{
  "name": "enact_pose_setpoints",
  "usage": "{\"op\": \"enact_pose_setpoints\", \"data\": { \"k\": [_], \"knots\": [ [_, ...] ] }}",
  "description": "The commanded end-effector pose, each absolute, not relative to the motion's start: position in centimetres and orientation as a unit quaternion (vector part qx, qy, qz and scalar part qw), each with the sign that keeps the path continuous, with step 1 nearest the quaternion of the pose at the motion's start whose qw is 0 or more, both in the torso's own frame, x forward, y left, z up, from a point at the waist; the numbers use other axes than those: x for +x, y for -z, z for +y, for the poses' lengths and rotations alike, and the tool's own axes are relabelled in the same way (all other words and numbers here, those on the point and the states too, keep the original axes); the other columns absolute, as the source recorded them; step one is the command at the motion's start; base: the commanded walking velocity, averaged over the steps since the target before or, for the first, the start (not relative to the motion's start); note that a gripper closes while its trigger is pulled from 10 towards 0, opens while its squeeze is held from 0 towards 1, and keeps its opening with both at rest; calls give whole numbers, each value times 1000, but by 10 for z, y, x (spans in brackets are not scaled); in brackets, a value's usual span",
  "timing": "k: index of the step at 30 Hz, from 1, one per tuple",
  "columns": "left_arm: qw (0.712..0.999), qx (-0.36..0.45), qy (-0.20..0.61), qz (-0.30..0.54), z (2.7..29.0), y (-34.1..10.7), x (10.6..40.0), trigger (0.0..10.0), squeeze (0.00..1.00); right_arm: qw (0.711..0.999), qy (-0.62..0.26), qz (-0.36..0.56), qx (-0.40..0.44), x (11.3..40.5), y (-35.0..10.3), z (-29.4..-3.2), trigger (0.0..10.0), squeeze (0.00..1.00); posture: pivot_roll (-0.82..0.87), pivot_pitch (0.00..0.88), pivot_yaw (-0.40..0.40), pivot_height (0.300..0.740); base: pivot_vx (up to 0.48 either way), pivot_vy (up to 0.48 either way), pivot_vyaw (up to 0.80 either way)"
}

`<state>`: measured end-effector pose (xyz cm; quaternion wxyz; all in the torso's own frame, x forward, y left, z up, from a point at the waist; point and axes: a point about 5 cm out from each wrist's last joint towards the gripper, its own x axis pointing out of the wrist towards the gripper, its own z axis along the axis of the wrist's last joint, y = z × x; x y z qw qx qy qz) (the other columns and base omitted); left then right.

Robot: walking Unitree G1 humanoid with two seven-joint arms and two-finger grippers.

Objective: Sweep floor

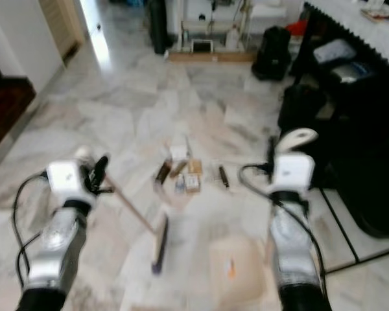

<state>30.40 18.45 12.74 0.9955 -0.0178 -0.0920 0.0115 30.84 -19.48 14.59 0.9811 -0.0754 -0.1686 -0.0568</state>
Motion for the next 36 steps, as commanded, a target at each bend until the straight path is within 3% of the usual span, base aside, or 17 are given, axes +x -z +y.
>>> {"op": "enact_pose_setpoints", "data": {
  "k": [1,36],
  "knots": [
    [992,-12,-8,-125,181,-142,308,10000,0,978,70,-183,-76,306,-152,-203,10000,0,-86,31,21,740,330,0,0],
    [991,-9,-11,-132,183,-146,310,10000,0,979,68,-182,-63,307,-151,-202,10000,0,-85,40,22,740,337,0,0]
  ]
}}
